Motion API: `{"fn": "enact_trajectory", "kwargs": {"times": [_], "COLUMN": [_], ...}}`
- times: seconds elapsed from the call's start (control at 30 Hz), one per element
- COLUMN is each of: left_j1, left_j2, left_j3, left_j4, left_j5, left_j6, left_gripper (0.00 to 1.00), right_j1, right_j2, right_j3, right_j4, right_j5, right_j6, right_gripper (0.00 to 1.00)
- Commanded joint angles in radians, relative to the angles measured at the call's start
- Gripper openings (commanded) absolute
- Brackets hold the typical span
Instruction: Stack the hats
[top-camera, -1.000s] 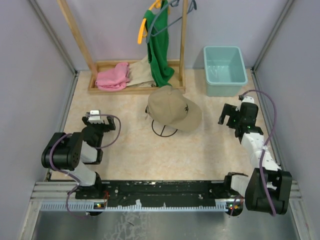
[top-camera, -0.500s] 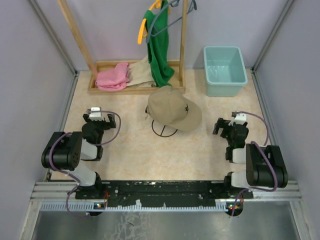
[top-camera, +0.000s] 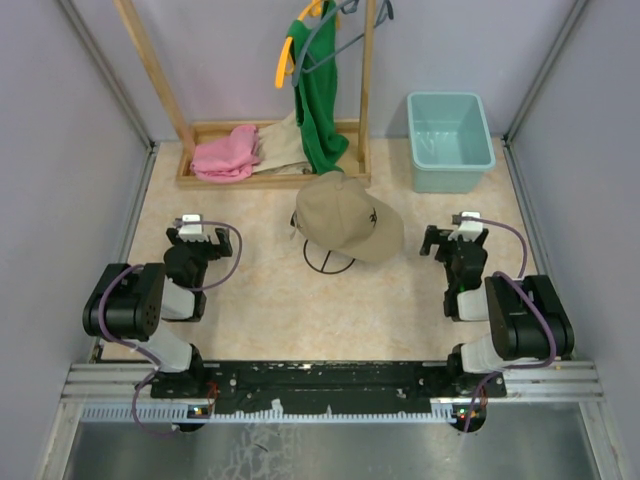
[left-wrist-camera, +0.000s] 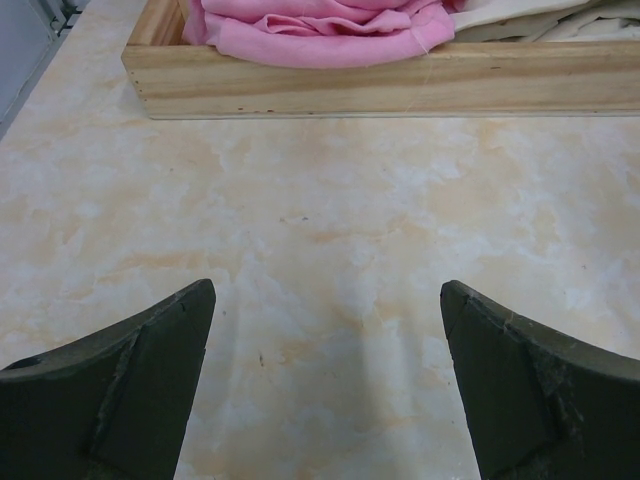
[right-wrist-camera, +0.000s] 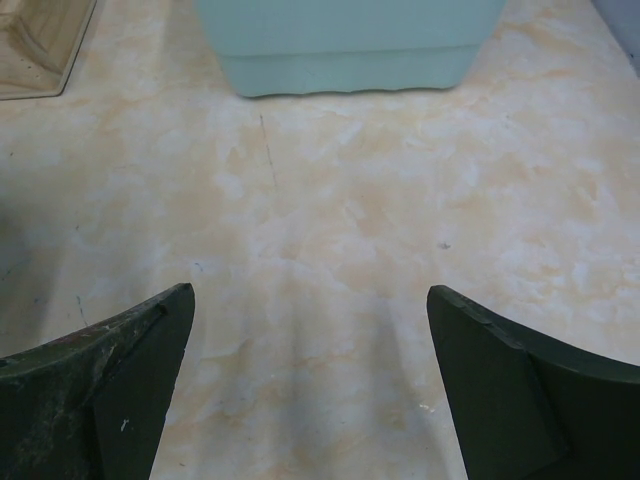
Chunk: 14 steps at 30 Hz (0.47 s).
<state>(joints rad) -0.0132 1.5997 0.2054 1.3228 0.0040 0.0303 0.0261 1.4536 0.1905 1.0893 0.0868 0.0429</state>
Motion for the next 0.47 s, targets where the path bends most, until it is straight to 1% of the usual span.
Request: {"fn": "enact_trajectory", "kwargs": {"times": [0.0, 0.43], "left_j1": [0.004, 0.004], "left_j2": [-0.012, -0.011], "left_j3": [0.008, 0.006], "left_j4": [0.011, 0.010], "left_j5": [0.010, 0.010], "left_j6": [-0.004, -0.003], "left_gripper": [0.99, 0.99], "right_j1": [0.005, 0.005], "right_j2": [-0.011, -0.002], "right_j3": [0.005, 0.012], "right_j4": [0.098, 0.092], "right_j5": [0.032, 0.029], "right_j6": [-0.029, -0.029], "right_gripper": [0.99, 0.99]}}
